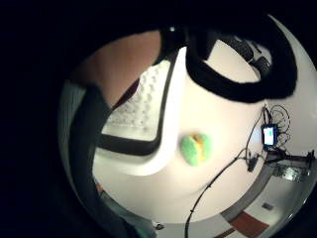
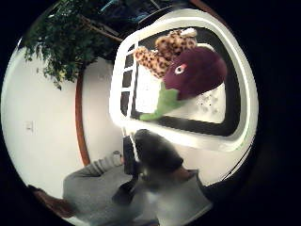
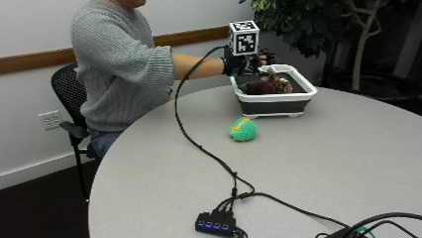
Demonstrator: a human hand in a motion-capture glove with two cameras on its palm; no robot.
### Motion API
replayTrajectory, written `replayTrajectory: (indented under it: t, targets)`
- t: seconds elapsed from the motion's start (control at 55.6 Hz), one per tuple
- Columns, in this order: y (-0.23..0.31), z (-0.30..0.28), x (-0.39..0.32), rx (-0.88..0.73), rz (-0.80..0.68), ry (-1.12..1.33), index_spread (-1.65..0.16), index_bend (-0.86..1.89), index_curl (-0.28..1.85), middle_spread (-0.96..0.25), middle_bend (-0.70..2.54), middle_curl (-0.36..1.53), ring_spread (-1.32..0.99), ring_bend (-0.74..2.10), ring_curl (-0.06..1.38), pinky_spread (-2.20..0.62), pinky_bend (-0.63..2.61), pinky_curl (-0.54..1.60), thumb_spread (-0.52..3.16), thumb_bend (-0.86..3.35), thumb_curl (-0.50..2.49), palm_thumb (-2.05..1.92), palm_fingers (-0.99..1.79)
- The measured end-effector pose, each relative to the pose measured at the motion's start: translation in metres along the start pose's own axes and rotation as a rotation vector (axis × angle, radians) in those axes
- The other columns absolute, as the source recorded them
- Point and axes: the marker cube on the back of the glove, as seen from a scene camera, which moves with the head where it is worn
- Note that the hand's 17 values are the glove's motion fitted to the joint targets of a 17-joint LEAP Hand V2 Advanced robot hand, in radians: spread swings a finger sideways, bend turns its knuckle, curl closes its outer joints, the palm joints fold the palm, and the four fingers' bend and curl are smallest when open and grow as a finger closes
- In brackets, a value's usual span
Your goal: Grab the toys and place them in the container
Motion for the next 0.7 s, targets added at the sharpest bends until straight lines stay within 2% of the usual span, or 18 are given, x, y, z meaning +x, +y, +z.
replayTrajectory:
  t: [0.126,0.378,0.539,0.701]
  targets:
    - [0.018,-0.012,0.035,0.027,0.042,0.068,-0.36,0.14,0.49,-0.13,0.11,0.33,-0.06,0.15,0.30,0.09,0.97,0.37,1.21,-0.06,0.47,-0.07,-0.24]
    - [0.063,-0.035,0.134,0.062,0.279,0.037,-0.36,0.14,0.41,-0.17,0.22,0.34,-0.13,0.27,0.33,0.08,0.88,0.34,1.29,-0.04,0.36,-0.05,0.00]
    - [0.072,0.011,0.154,-0.058,0.390,0.100,-0.36,0.13,0.36,-0.21,0.30,0.37,-0.16,0.33,0.35,0.07,0.85,0.33,1.32,-0.03,0.33,-0.03,0.04]
    - [0.083,0.083,0.177,-0.291,0.510,0.209,-0.36,0.10,0.32,-0.22,0.37,0.40,-0.18,0.37,0.37,0.06,0.88,0.34,1.33,-0.02,0.31,-0.02,0.02]
